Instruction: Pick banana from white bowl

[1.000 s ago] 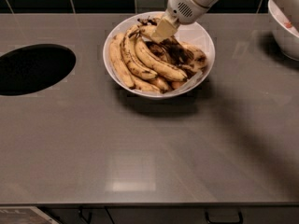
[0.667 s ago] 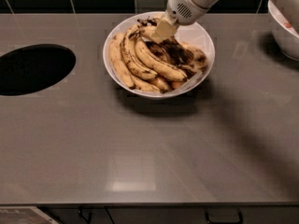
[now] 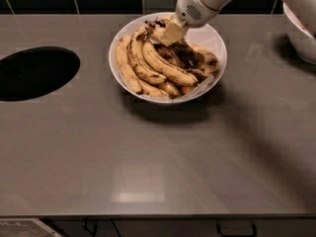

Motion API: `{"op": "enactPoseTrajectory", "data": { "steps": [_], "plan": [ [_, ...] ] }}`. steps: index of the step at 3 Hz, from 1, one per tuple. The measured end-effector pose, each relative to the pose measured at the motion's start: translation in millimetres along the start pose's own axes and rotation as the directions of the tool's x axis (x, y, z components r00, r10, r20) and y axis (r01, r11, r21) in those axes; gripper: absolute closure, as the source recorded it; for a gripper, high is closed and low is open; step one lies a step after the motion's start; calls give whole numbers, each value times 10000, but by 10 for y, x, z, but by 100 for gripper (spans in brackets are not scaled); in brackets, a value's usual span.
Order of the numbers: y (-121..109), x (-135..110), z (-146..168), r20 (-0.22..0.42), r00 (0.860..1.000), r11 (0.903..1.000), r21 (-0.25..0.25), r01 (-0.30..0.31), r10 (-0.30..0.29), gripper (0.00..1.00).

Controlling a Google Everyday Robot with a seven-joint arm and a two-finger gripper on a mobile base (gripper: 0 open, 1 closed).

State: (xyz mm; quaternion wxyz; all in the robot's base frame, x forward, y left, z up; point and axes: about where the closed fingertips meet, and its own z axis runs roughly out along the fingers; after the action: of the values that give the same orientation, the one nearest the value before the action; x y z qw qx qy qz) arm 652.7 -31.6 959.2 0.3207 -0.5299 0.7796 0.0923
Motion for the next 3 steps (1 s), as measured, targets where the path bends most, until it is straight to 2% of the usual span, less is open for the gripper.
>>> {"op": "enactPoseTrajectory", "data": {
  "steps": [1,2,3],
  "plan": [
    [4,4,23,10,10000,10000,-50,-4,4,50],
    [11,4,46,14,10000,9999,-111,-2,2,34],
    [12,4,55,24,10000,9999,-132,-4,4,46]
  ]
}}
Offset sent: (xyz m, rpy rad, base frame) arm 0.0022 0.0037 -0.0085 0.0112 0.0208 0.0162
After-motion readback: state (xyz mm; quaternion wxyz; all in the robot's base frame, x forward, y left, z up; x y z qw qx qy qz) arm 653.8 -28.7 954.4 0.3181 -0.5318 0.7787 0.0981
